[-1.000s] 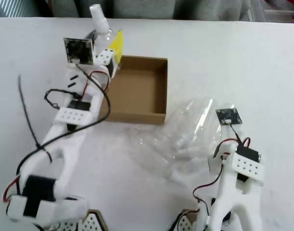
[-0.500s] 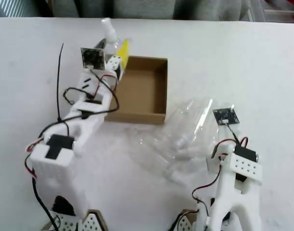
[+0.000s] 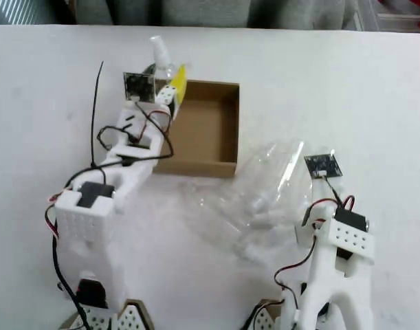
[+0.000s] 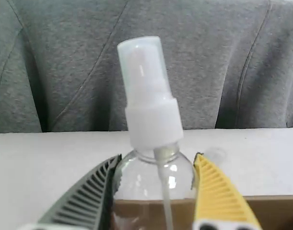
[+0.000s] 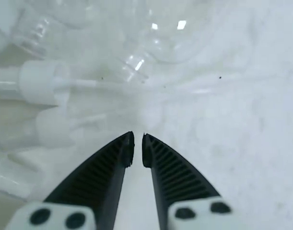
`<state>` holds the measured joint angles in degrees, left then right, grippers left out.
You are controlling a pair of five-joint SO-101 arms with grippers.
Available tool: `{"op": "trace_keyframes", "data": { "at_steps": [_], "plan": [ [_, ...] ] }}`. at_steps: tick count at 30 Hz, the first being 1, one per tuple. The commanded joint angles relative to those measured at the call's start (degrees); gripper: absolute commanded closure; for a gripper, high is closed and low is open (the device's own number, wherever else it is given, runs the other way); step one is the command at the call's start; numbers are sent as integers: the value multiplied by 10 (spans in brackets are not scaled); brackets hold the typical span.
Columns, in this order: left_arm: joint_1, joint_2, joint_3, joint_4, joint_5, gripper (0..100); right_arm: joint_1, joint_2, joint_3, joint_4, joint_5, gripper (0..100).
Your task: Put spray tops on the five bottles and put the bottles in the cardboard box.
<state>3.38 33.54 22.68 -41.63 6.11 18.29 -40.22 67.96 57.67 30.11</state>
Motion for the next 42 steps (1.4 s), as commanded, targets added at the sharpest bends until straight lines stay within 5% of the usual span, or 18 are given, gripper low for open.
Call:
{"op": "trace_keyframes", "data": {
  "at_steps": [1,19,28,42],
  "plan": [
    [-7,-1,-44,-16,6,902,-7,-11,-3,-7,6,981],
    [-15,29,-73,-14,6,897,-7,-11,-2,-7,3,981],
    [-15,26,-64,34,6,671,-6,-11,-2,-7,3,981],
    [-31,-53,-17,78,9,661,-7,-11,-1,-15,3,981]
  ]
}}
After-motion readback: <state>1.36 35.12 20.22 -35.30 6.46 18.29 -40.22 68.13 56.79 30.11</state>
